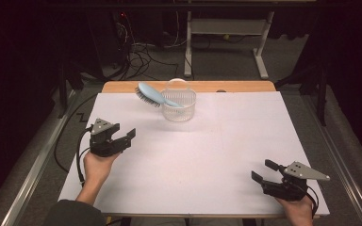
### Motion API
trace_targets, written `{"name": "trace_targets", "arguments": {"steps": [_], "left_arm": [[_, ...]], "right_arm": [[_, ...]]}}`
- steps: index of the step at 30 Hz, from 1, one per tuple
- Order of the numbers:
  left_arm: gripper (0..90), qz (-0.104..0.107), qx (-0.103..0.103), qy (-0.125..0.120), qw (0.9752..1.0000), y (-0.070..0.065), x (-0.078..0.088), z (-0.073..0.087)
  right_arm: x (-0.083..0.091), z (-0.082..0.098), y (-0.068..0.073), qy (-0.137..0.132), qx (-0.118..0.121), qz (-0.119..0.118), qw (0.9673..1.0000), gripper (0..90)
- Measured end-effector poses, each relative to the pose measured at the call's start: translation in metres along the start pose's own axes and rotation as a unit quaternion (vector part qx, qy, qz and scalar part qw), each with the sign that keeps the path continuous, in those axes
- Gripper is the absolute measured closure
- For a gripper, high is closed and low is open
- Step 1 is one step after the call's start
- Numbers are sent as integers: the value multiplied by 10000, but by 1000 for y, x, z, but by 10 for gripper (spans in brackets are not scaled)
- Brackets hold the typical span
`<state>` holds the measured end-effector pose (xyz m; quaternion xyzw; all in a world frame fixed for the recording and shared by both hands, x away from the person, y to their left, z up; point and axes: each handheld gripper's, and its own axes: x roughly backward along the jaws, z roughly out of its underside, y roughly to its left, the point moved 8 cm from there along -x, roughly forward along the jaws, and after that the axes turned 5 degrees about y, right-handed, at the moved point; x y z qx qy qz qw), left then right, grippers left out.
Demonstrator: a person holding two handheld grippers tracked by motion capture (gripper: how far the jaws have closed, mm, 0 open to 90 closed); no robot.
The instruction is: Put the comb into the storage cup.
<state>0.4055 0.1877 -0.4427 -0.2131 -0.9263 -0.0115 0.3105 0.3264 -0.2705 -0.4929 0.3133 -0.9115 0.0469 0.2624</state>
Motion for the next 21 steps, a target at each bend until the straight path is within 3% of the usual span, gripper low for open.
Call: {"name": "trace_targets", "arguments": {"steps": [21], "left_arm": [[330, 14, -79, -108, 9999, 0, 12, 17]], "right_arm": [[0, 0, 0, 10, -13, 0, 10000, 276]]}}
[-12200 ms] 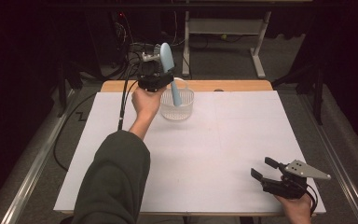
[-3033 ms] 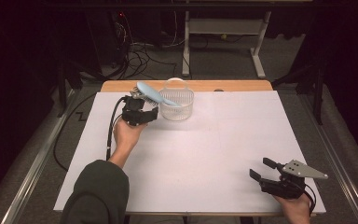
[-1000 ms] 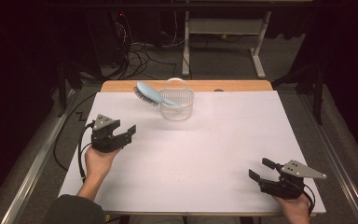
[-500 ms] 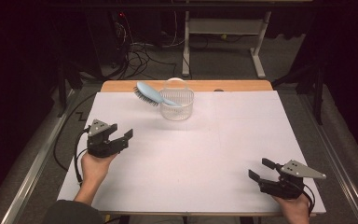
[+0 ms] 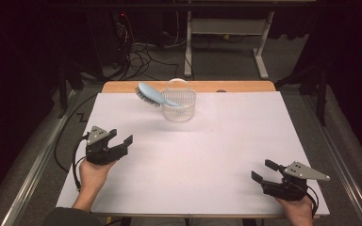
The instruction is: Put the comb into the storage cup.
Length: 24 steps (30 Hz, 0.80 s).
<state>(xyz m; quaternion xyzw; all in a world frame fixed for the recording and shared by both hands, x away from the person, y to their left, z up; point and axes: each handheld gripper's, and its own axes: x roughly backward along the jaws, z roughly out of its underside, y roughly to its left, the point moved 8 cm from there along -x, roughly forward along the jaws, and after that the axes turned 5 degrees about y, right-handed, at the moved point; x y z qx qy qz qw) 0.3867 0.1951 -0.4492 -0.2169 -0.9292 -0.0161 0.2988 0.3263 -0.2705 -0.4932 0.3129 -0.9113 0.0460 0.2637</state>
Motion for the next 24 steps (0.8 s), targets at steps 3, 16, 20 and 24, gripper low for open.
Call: {"name": "trace_targets", "arguments": {"steps": [3, 16, 20, 24], "left_arm": [[330, 13, 13, -3, 10000, 0, 1, 2], [325, 49, -65, 51, 10000, -3, 5, 12], [321, 81, -88, 67, 9999, -4, 6, 14], [320, 108, -102, 74, 9999, -6, 8, 17]], "right_arm": [[0, 0, 0, 0, 4, -2, 10000, 276], [0, 0, 0, 3, -24, 0, 10000, 276], [0, 0, 0, -1, -32, -1, 10000, 276], [0, 0, 0, -3, -34, -4, 10000, 276]]}}
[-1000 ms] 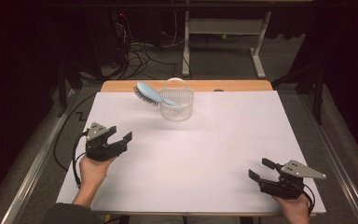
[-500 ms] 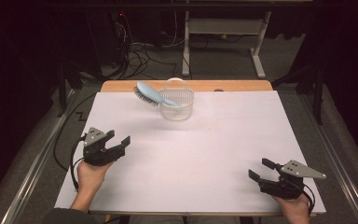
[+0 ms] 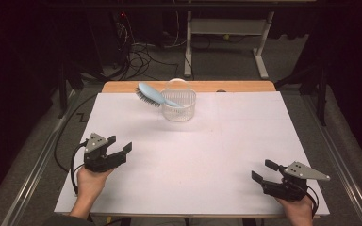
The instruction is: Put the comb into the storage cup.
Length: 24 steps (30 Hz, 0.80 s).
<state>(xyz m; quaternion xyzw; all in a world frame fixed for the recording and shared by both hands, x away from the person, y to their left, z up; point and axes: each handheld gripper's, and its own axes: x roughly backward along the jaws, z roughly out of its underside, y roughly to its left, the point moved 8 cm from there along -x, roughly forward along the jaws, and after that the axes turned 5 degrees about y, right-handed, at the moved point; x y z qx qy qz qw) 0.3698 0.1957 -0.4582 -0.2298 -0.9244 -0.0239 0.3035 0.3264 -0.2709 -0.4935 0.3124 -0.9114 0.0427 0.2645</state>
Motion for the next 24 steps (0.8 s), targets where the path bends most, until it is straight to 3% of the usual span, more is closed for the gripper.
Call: {"name": "trace_targets", "arguments": {"steps": [24], "left_arm": [[317, 24, 65, 22, 10000, 0, 1, 18]], "right_arm": [[0, 0, 0, 1, -2, -5, 10000, 276]]}}
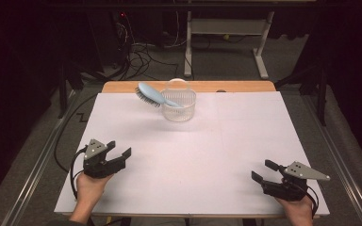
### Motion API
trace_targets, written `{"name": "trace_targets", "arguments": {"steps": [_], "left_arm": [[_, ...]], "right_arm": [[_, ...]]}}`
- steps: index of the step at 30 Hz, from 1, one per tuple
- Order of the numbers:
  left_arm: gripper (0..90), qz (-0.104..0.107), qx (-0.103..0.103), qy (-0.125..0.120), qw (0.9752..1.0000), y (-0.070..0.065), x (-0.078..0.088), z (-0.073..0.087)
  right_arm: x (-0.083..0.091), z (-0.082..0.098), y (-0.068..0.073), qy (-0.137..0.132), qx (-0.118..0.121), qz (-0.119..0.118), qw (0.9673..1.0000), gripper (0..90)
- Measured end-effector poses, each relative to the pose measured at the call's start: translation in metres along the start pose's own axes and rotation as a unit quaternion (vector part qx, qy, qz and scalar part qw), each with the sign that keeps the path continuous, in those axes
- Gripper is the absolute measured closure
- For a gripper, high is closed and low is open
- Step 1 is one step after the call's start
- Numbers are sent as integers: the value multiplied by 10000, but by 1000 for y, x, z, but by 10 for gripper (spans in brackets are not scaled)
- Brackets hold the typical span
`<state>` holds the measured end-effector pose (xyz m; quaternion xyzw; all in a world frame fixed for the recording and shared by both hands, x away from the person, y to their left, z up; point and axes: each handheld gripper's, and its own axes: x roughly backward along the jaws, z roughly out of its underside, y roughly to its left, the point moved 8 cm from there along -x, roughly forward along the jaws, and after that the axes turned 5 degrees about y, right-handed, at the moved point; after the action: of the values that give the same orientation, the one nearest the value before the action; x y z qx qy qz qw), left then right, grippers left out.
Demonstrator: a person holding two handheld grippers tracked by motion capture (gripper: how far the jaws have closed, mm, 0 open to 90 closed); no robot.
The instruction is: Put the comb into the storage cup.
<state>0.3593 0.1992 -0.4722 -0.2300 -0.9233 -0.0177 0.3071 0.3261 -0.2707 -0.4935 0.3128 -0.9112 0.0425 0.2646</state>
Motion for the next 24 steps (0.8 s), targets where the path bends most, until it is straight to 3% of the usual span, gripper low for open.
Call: {"name": "trace_targets", "arguments": {"steps": [24], "left_arm": [[317, 36, 174, 71, 9998, 4, -5, 13]], "right_arm": [[0, 0, 1, 2, -13, -14, 10000, 275]]}}
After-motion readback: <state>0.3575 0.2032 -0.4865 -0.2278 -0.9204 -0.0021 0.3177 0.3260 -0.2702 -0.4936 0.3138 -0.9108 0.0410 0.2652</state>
